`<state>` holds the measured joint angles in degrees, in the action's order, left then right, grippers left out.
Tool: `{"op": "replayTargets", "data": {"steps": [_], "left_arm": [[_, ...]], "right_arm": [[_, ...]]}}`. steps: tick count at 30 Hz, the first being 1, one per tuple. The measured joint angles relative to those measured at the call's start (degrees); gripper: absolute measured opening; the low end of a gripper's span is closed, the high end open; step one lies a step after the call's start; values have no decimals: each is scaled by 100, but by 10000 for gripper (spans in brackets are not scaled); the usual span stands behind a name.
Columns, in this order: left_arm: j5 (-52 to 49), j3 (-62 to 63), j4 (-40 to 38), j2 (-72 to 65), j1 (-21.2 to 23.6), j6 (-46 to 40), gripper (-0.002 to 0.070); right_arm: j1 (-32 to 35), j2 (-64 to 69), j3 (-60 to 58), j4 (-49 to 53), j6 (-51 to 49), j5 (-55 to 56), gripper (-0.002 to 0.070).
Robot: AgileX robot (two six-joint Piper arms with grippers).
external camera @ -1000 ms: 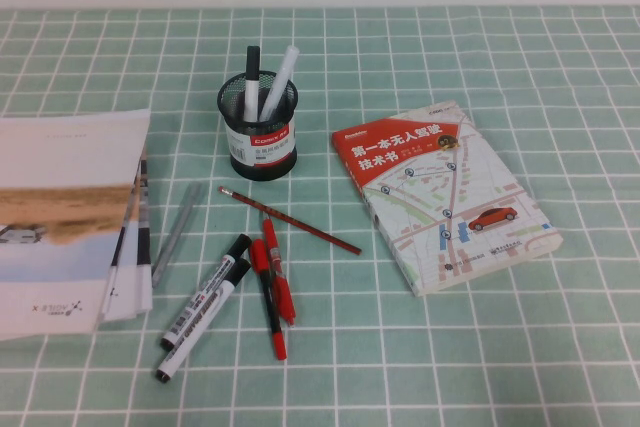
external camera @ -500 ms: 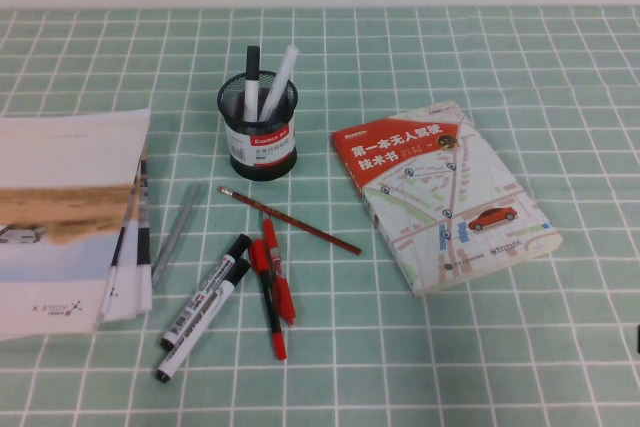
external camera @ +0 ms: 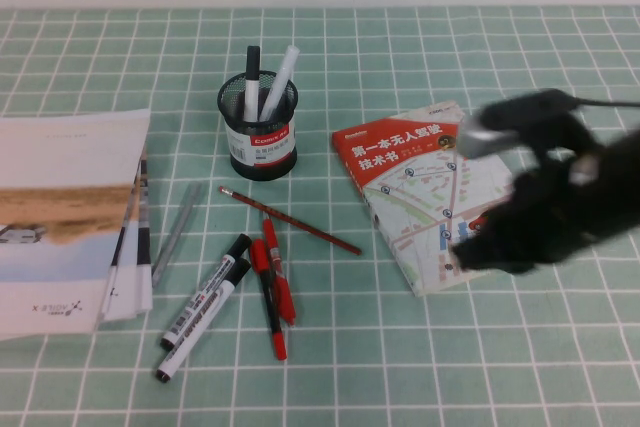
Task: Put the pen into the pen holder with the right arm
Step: Pick up the pen on the table
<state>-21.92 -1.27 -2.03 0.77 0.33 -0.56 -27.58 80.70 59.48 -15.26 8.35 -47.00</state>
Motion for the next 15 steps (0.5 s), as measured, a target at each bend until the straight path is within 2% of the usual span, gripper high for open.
{"op": "replayTargets", "data": {"steps": [9,12,15], "left_arm": [[0,0,0,0,0,0,-4],[0,0,0,0,0,0,-4],[0,0,0,0,0,0,-4]], "right_arm": [[-690,2344,2637,573,299,-707,-10],[-804,2927,3340,586,744,-940,32],[-867,3440,3929,586,1194,-1121,111]]}}
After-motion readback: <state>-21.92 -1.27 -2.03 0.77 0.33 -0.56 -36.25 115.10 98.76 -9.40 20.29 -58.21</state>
